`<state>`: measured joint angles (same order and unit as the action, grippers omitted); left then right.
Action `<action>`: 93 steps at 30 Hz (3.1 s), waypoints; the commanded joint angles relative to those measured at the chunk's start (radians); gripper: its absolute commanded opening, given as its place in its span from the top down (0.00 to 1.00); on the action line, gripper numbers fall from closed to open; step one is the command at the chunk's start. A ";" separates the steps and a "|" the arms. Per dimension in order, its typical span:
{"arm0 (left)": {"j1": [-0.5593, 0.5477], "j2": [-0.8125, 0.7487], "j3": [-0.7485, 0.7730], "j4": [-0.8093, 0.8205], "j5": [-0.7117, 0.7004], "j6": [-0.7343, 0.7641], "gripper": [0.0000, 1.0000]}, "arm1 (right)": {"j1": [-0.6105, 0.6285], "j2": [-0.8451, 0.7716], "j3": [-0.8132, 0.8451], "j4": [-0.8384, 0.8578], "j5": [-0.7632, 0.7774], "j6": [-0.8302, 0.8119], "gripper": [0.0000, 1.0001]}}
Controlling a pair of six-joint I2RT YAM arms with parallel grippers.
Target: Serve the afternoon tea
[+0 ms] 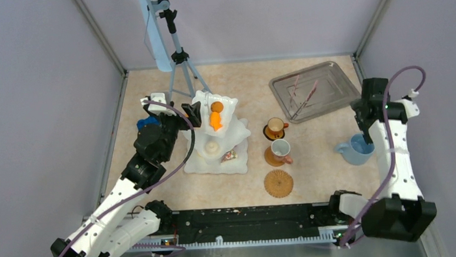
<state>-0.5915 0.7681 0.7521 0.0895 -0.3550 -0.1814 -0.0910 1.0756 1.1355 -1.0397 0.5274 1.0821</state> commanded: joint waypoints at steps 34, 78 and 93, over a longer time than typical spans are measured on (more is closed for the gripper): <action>0.002 -0.020 0.039 0.032 0.009 -0.001 0.01 | -0.353 0.414 -0.143 0.326 -0.362 0.000 1.00; 0.005 -0.033 0.036 0.032 -0.049 0.015 0.01 | 1.303 0.191 -0.145 0.083 -0.618 -1.540 1.00; 0.005 -0.034 0.034 0.033 -0.041 0.010 0.01 | 1.300 0.132 -0.303 0.161 -0.550 -1.624 1.00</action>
<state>-0.5903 0.7399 0.7536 0.0898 -0.4007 -0.1757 1.2083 1.2499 0.8120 -0.9565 -0.0757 -0.5068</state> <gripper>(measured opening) 0.987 0.138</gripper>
